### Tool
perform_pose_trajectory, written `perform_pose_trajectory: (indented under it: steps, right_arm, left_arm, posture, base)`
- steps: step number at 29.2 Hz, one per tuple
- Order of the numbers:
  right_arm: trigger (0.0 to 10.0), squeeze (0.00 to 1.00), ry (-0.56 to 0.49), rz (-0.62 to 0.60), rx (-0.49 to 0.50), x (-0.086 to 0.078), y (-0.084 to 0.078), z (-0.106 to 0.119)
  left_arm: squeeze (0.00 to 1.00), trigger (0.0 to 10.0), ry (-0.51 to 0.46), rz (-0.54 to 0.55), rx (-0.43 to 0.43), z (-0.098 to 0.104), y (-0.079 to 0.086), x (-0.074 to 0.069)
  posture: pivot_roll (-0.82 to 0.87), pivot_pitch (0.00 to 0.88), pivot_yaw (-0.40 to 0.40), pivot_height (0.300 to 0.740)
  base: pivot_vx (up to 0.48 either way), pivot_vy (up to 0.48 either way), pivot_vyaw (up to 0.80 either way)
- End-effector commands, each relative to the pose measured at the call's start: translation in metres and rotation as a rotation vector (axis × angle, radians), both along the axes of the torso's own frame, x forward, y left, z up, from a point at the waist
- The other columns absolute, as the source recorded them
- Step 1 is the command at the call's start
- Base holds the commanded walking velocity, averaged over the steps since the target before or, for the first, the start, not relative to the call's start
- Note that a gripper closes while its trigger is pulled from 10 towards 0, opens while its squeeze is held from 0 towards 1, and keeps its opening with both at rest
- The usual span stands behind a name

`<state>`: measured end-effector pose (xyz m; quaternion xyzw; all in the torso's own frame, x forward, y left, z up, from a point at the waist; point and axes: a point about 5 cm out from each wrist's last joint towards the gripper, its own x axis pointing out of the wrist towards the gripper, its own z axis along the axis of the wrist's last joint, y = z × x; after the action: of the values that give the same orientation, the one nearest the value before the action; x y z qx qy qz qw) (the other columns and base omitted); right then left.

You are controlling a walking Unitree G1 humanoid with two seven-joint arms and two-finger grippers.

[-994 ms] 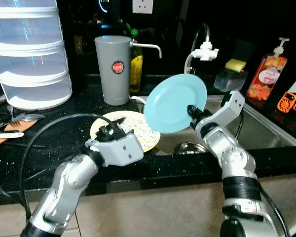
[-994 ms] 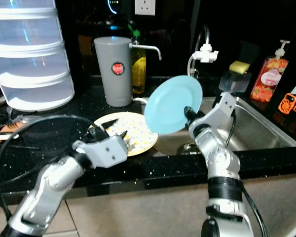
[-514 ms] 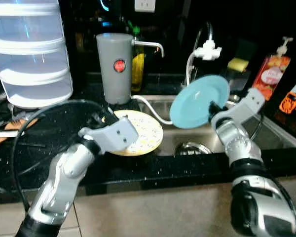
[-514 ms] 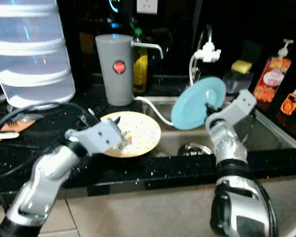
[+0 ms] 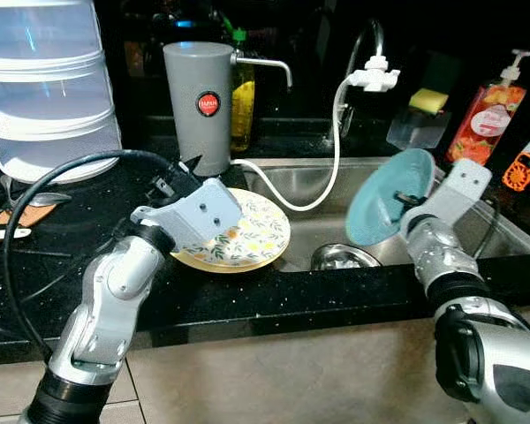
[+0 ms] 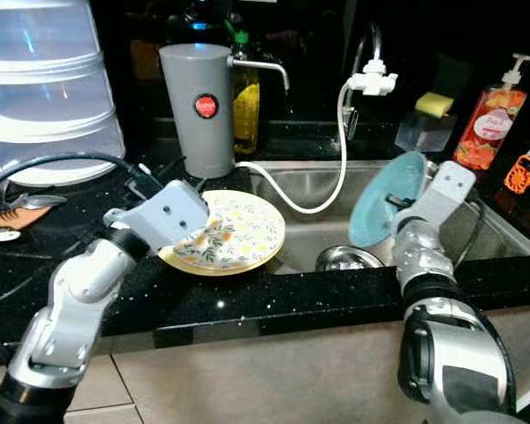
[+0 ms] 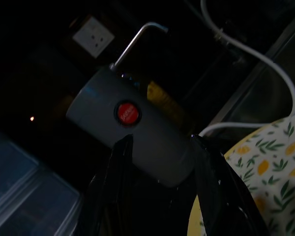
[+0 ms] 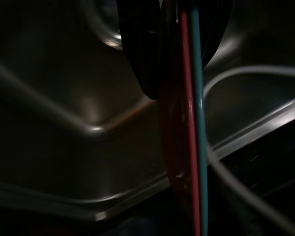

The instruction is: Kitchen organization

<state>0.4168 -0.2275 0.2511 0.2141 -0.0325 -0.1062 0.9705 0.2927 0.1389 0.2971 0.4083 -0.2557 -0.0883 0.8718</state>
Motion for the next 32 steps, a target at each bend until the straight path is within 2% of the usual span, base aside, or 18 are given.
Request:
perform_pose_trajectory:
  steps: [1, 3, 4, 5, 6, 7, 8, 9, 10, 11, 15, 18, 30, 31, 32]
  right_arm:
    - [10.0, 0.0, -0.111, 0.067, 0.021, 0.003, 0.006, 0.023]
    - [10.0, 0.0, -0.111, 0.067, 0.021, 0.003, 0.006, 0.023]
    - [10.0, 0.0, -0.111, 0.091, -0.001, 0.004, 0.01, 0.026]
    - [10.0, 0.0, -0.073, 0.088, -0.112, 0.005, 0.014, 0.026]
    - [10.0, 0.0, -0.018, 0.07, -0.271, 0.006, 0.016, 0.026]
    - [10.0, 0.0, -0.018, 0.07, -0.271, 0.006, 0.016, 0.026]
    - [10.0, 0.0, 0.015, 0.055, -0.381, 0.007, 0.017, 0.026]
    - [10.0, 0.0, 0.015, 0.055, -0.381, 0.007, 0.017, 0.026]
    - [10.0, 0.0, 0.043, 0.081, -0.541, 0.008, 0.025, 0.028]
    - [10.0, 0.0, 0.054, 0.103, -0.569, 0.009, 0.029, 0.028]
    - [10.0, 0.0, 0.093, 0.127, -0.614, 0.01, 0.034, 0.024]
    - [10.0, 0.0, 0.179, 0.147, -0.638, 0.009, 0.034, 0.008]
    - [10.0, 0.0, 0.215, 0.193, -0.619, 0.009, 0.035, 0.001]
    - [10.0, 1.0, 0.24, 0.217, -0.596, 0.008, 0.033, -0.003]
    - [10.0, 1.0, 0.258, 0.232, -0.553, 0.007, 0.031, -0.006]
  left_arm:
    - [0.0, 10.0, 0.071, 0.046, -0.087, -0.012, 0.004, 0.001]
    - [0.0, 10.0, 0.071, 0.046, -0.087, -0.012, 0.004, 0.001]
    - [0.0, 10.0, 0.109, 0.075, -0.136, -0.017, 0.007, 0.003]
    - [0.0, 10.0, 0.134, 0.094, -0.182, -0.021, 0.009, 0.003]
    - [0.0, 10.0, 0.142, 0.104, -0.202, -0.022, 0.01, 0.003]
    - [0.0, 10.0, 0.142, 0.104, -0.202, -0.022, 0.01, 0.003]
    - [0.0, 10.0, 0.145, 0.109, -0.212, -0.022, 0.011, 0.003]
    - [0.0, 10.0, 0.145, 0.109, -0.212, -0.022, 0.011, 0.003]
    - [0.0, 10.0, 0.143, 0.112, -0.206, -0.022, 0.012, 0.002]
    - [0.0, 10.0, 0.143, 0.116, -0.204, -0.021, 0.013, 0.002]
    - [0.0, 10.0, 0.135, 0.126, -0.207, -0.019, 0.015, 0.001]
    - [0.0, 10.0, 0.117, 0.134, -0.219, -0.013, 0.018, -0.002]
    - [0.0, 10.0, 0.112, 0.138, -0.221, -0.012, 0.018, -0.002]
    - [0.0, 10.0, 0.113, 0.135, -0.221, -0.012, 0.016, -0.002]
    - [0.0, 10.0, 0.114, 0.133, -0.221, -0.013, 0.015, -0.001]
  posture:
    - [0.22, 0.138, -0.1, 0.74]
    - [0.22, 0.138, -0.1, 0.74]
    - [0.22, 0.138, -0.1, 0.74]
    - [0.21, 0.134, -0.103, 0.74]
    - [0.21, 0.138, -0.11, 0.74]
    - [0.21, 0.138, -0.11, 0.74]
    - [0.21, 0.138, -0.11, 0.74]
    - [0.21, 0.138, -0.11, 0.74]
    - [0.22, 0.143, -0.12, 0.74]
    - [0.22, 0.143, -0.123, 0.74]
    - [0.22, 0.142, -0.128, 0.74]
    - [0.23, 0.141, -0.132, 0.74]
    - [0.23, 0.138, -0.132, 0.74]
    - [0.21, 0.127, -0.132, 0.74]
    - [0.21, 0.127, -0.132, 0.74]
  base:
    - [0.0, 0.0, 0.0]
    - [0.0, 0.0, 0.0]
    - [0.0, 0.0, 0.0]
    - [0.0, 0.0, 0.0]
    - [0.0, 0.0, 0.0]
    - [0.0, 0.0, 0.0]
    - [0.0, 0.0, 0.0]
    - [0.0, 0.0, 0.0]
    - [0.0, 0.0, 0.0]
    - [0.0, 0.0, 0.0]
    - [0.0, 0.0, 0.0]
    - [0.0, 0.0, 0.0]
    - [0.0, 0.0, 0.0]
    - [0.0, 0.0, 0.0]
    - [0.0, 0.0, 0.0]
